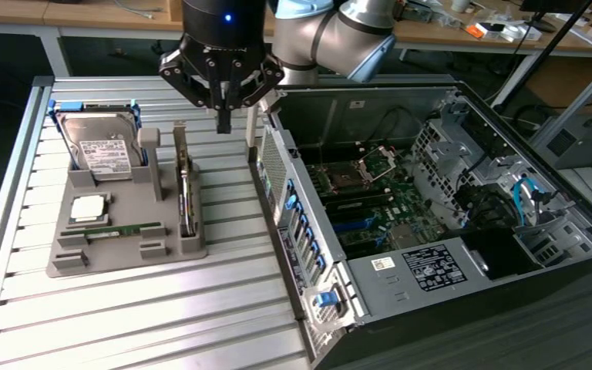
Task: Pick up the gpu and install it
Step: 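Reach for the gpu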
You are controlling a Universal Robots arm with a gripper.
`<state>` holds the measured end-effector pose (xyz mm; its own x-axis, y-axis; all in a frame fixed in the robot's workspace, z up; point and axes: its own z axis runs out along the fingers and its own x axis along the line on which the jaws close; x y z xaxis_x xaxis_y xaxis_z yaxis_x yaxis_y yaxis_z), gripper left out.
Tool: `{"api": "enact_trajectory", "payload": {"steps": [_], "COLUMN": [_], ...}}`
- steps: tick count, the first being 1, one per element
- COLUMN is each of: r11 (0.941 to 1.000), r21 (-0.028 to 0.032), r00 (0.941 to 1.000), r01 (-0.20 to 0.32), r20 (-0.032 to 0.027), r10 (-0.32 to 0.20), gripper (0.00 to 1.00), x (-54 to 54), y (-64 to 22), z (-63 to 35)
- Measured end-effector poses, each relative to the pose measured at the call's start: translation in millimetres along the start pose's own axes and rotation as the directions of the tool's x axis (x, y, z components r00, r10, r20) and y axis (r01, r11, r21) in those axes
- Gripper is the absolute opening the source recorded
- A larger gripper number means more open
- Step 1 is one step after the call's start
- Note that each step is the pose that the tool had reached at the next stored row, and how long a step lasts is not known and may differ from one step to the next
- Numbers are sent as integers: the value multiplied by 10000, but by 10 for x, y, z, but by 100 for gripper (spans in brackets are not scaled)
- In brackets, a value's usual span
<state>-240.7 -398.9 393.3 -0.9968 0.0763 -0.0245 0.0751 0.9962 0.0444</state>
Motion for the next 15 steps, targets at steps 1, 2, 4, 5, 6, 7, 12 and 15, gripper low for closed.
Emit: {"api": "enact_trajectory", "payload": {"steps": [1, 2, 4, 5, 6, 7, 12, 15], "r11": [10000, 10000, 10000, 10000, 10000, 10000, 10000, 10000], "r21": [0, 0, 0, 0, 0, 0, -1, 0], "r00": [10000, 10000, 10000, 10000, 10000, 10000, 10000, 10000], "r01": [0, 0, 0, 0, 0, 1, 0, 0], "r20": [0, 0, 0, 0, 0, 0, 1, 0], "r10": [0, 0, 0, 0, 0, -1, 0, 0], "gripper": [10, 10, 10, 10, 10, 10, 10, 10], "x": [4, 7, 15, 19, 23, 26, 55, 67], "y": [0, -1, -1, -1, -2, -2, -4, -5], "z": [0, 0, 0, -1, 0, -1, -1, -2]}}
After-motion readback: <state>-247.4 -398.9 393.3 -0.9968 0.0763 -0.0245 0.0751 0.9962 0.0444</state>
